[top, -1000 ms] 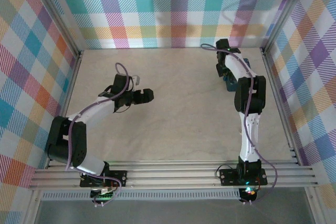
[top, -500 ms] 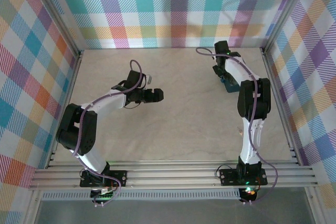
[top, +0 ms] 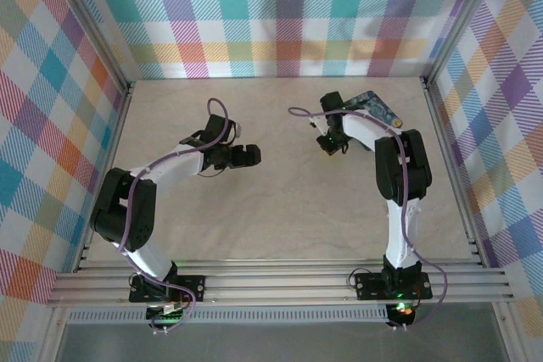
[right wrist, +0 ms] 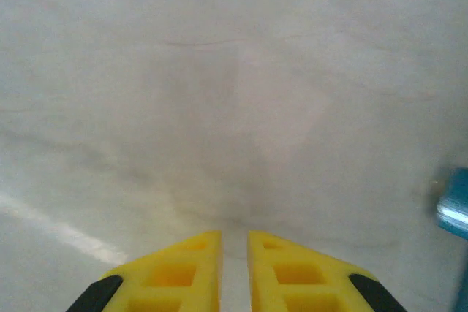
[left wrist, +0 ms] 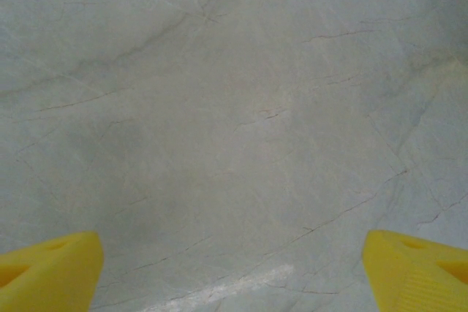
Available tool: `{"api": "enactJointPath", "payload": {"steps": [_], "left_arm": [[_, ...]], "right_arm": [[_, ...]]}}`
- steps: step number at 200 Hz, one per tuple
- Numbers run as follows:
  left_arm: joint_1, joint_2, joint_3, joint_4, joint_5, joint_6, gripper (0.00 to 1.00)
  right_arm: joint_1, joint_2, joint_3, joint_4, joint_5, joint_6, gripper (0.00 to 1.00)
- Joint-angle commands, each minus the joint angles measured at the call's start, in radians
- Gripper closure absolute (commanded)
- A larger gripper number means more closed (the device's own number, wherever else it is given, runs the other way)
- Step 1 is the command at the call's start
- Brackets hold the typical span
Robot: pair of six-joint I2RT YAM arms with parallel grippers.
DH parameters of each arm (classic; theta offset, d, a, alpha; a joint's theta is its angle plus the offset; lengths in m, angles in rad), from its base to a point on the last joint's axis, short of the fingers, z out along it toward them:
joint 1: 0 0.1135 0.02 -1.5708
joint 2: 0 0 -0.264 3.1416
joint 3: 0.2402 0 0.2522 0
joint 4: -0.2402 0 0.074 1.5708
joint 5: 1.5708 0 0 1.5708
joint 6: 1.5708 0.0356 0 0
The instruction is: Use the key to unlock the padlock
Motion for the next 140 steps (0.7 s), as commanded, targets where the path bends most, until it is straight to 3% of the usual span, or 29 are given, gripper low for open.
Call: {"api": "enactJointPath", "payload": {"steps": [1,46,60,82,101,140], "left_arm": [[-0.004,-0.049,0.02,-0.036,-0.009,-0.02,0.09],[-0.005,-0.067,0.009,-0.038,-0.011,-0.027,0.08],[-0.005,-0.062,0.012,-0.037,-0.005,-0.033,0.08],[-0.005,-0.046,0.02,-0.034,0.008,-0.042,0.08],[-0.005,-0.032,0.03,-0.028,0.019,-0.046,0.08],[-0.007,-0.005,0.044,-0.041,0.021,-0.04,0.08]], "right_arm": [[-0.017,-0.056,0.005,0.008,-0.032,-0.001,0.83],[-0.021,-0.127,0.042,0.021,0.013,0.033,0.8],[-0.035,-0.126,0.091,0.016,0.07,0.078,0.7],[-0.08,-0.07,0.214,-0.042,0.155,0.17,0.39],[-0.127,0.012,0.336,-0.104,0.201,0.241,0.18],[-0.228,0.212,0.634,-0.273,0.193,0.382,0.07]]}}
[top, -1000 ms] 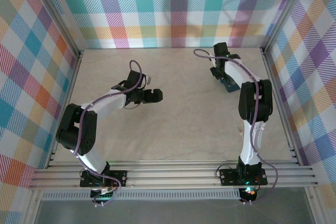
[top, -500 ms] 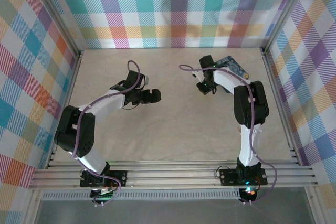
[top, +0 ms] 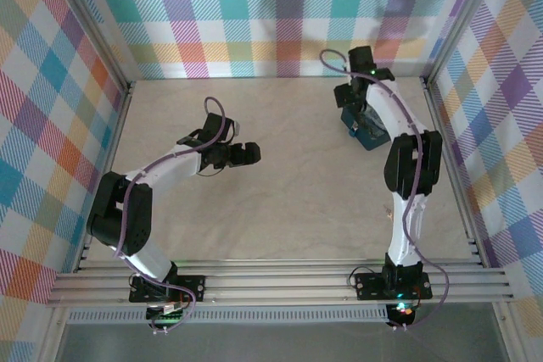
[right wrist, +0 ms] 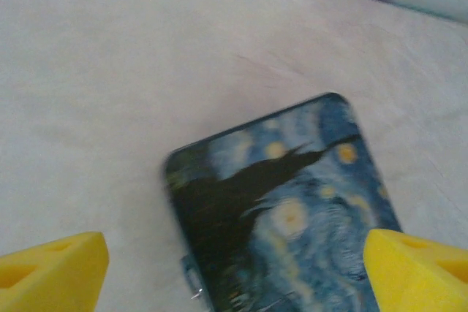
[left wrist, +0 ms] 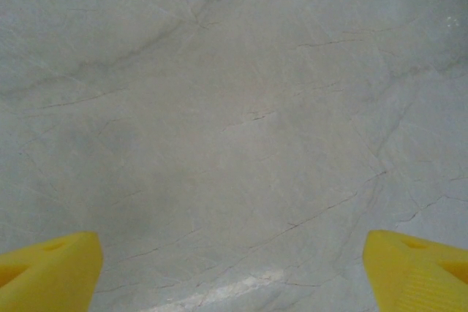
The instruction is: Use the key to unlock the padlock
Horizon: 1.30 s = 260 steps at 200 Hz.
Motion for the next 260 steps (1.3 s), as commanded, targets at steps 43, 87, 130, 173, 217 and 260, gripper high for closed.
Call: {"api": "enactJointPath", "payload": {"steps": [43,87,130,173,217,260], "left_arm": [[-0.007,0.063,0.06,-0.04,0.013,-0.001,0.08],[-0.007,0.099,0.081,-0.046,0.02,-0.006,0.08],[-0.007,0.101,0.088,-0.061,0.014,-0.004,0.08],[-0.007,0.091,0.084,-0.061,0.013,-0.009,0.08],[-0.002,0.077,0.054,-0.046,0.003,-0.057,0.07],[0.058,-0.017,-0.067,-0.005,-0.047,-0.173,0.05]], "right_arm": [[-0.116,0.271,0.281,-0.28,-0.136,0.191,0.09],[-0.092,0.243,0.098,-0.236,-0.4,0.12,0.2],[-0.057,0.147,-0.139,-0.12,-0.567,0.104,0.23],[0.049,0.084,-0.237,-0.079,-0.622,0.054,0.24],[0.228,0.133,-0.136,-0.134,-0.581,0.018,0.24],[0.382,0.158,0.016,-0.166,-0.463,-0.036,0.22]]}}
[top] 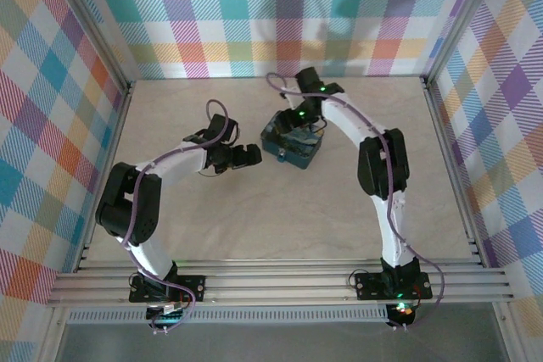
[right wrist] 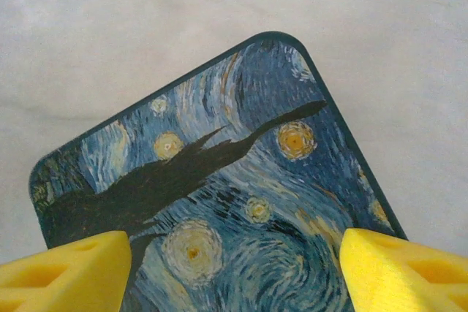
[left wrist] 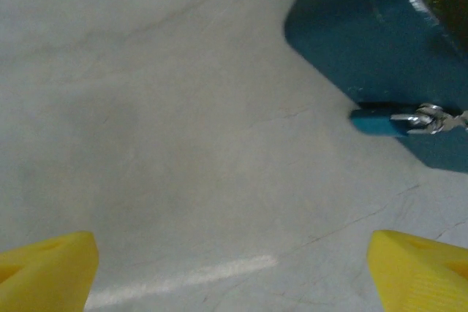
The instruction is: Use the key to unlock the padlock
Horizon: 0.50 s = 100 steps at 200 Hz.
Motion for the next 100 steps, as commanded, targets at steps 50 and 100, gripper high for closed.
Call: {"api": "enactJointPath", "payload": {"steps": [50,100], "left_arm": [[0.132,-0.2,-0.145,0.037,0.076,-0.118,0.03],[0.152,-0.112,0.12,-0.185,0.171,0.035,0.07]], "right_arm": [[0.098,-0.048,0.162,-0.168,0.094,0.148,0.17],[0.037,-0.331,-0.334,0.142,0.004,0.588,0.17]]}}
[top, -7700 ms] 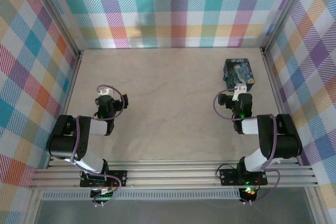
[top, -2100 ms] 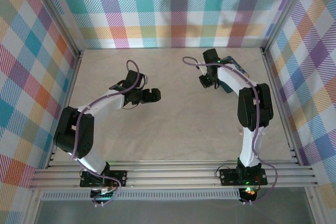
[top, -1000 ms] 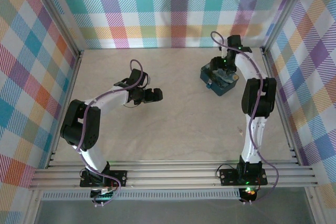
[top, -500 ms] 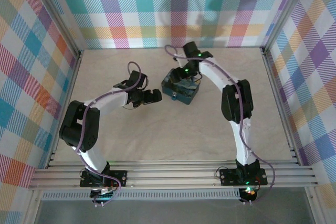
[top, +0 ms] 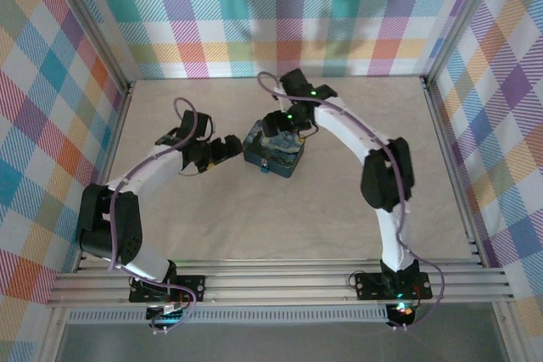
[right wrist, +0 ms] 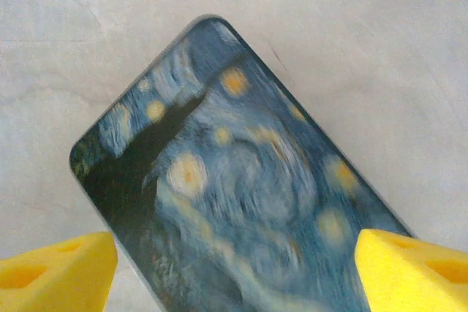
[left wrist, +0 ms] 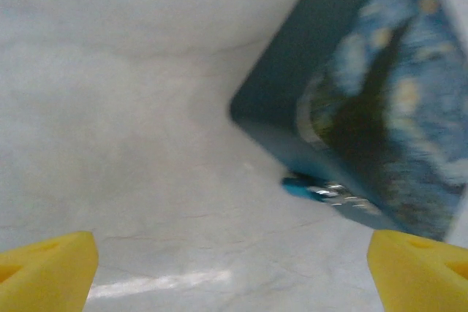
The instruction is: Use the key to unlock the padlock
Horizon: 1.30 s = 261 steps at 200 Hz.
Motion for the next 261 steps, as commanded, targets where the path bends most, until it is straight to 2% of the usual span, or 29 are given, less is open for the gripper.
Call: {"api": "enactJointPath", "payload": {"steps": [1,28,57,88,119,155,187,226,261], "left_arm": [[0.019,0.049,0.123,-0.103,0.083,0.092,0.07],[0.031,0.153,0.249,-0.105,0.167,0.15,0.11],[0.031,0.336,0.43,-0.177,0.208,0.216,0.2],[0.032,0.508,0.567,-0.23,0.26,0.234,0.3],[0.032,0.566,0.568,-0.186,0.307,0.192,0.37],[0.04,0.583,0.567,-0.213,0.231,0.169,0.42],[0.083,0.587,0.496,-0.159,0.212,0.081,0.44],[0.128,0.568,0.419,-0.083,0.227,0.012,0.47],[0.13,0.559,0.432,-0.085,0.236,0.01,0.46]], "right_arm": [[-0.041,-0.132,-0.205,0.173,-0.079,0.278,0.17],[-0.058,-0.158,-0.342,0.273,-0.158,0.372,0.19],[-0.058,-0.082,-0.336,0.313,-0.292,0.424,0.23],[-0.059,-0.005,-0.291,0.309,-0.304,0.442,0.26],[-0.059,0.095,-0.163,0.248,-0.326,0.415,0.27],[-0.06,0.216,0.014,0.174,-0.33,0.375,0.29],[-0.061,0.311,0.223,0.059,-0.314,0.319,0.29],[-0.092,0.343,0.433,-0.075,-0.233,0.248,0.25],[-0.149,0.298,0.479,-0.143,-0.201,0.22,0.23]]}}
